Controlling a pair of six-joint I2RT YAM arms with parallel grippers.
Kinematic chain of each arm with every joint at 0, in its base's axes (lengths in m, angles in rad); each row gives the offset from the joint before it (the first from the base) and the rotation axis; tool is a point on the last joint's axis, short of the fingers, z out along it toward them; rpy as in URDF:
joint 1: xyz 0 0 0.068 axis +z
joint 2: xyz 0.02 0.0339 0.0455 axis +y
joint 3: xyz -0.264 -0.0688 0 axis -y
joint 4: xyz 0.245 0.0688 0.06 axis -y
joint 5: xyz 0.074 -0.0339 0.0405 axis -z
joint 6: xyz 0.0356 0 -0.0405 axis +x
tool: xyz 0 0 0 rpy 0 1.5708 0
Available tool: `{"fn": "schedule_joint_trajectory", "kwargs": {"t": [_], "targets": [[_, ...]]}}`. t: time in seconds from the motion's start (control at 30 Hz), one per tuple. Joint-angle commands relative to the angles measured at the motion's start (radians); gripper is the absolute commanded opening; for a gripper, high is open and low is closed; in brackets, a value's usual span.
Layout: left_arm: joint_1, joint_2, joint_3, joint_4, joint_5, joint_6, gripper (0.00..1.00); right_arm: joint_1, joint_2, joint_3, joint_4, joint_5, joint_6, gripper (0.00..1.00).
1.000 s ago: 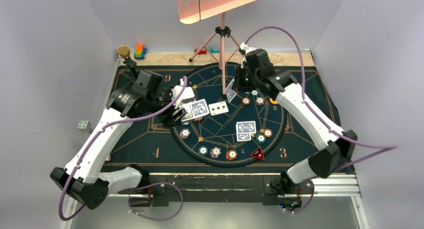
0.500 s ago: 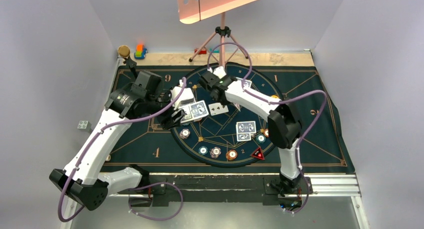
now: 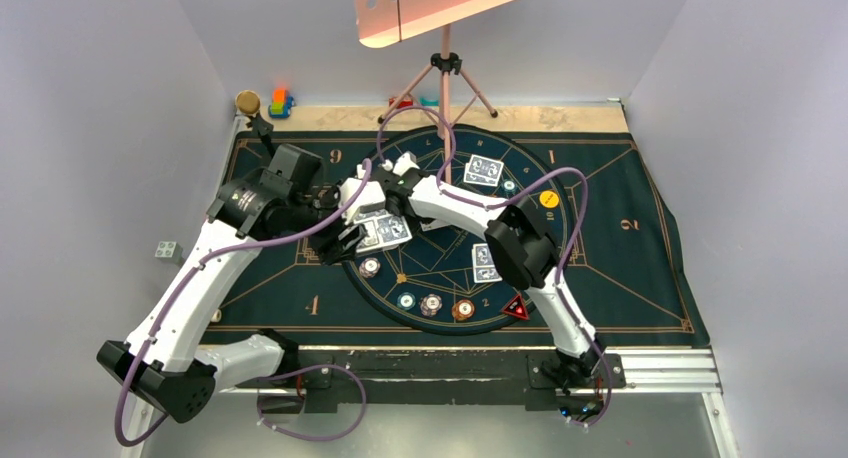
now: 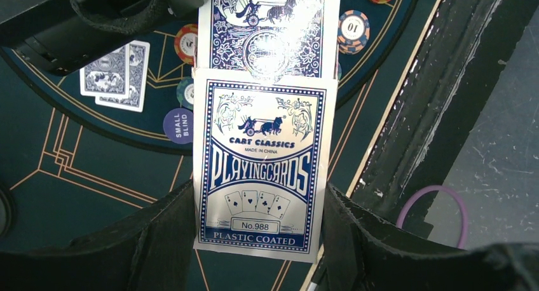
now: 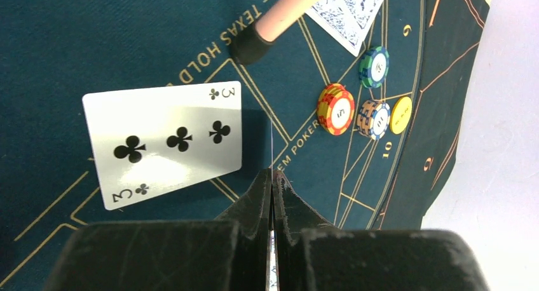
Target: Distribute texas hold em gaming equipment
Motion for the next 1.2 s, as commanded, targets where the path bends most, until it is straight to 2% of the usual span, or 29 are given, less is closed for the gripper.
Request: {"fn": "schedule_joint_trajectory", "kwargs": {"t": [0.0,0.57,0.77,1.03,1.17], "targets": [[0.007,-0.021,0.052,0.035,0.035,0.0,0.0,0.005,0.026,0.055,0.024,-0.015,-0.016,0.0],[0.006,-0.012,0.046,0.048,0.016,-0.006,0.0,0.02,0.045,0.03,0.138,-0.243,-0.014,0.0],[0.006,-0.011,0.037,0.056,0.015,-0.002,0.0,0.02,0.031,-0.019,0.168,-0.313,0.005,0.14],[0.006,-0.009,0.04,0.061,0.014,-0.003,0.0,0.016,0.011,-0.035,0.187,-0.398,0.003,0.27],[0.006,-0.01,0.042,0.057,0.014,-0.003,0.0,0.005,-0.01,-0.03,0.205,-0.442,-0.005,0.38]]}}
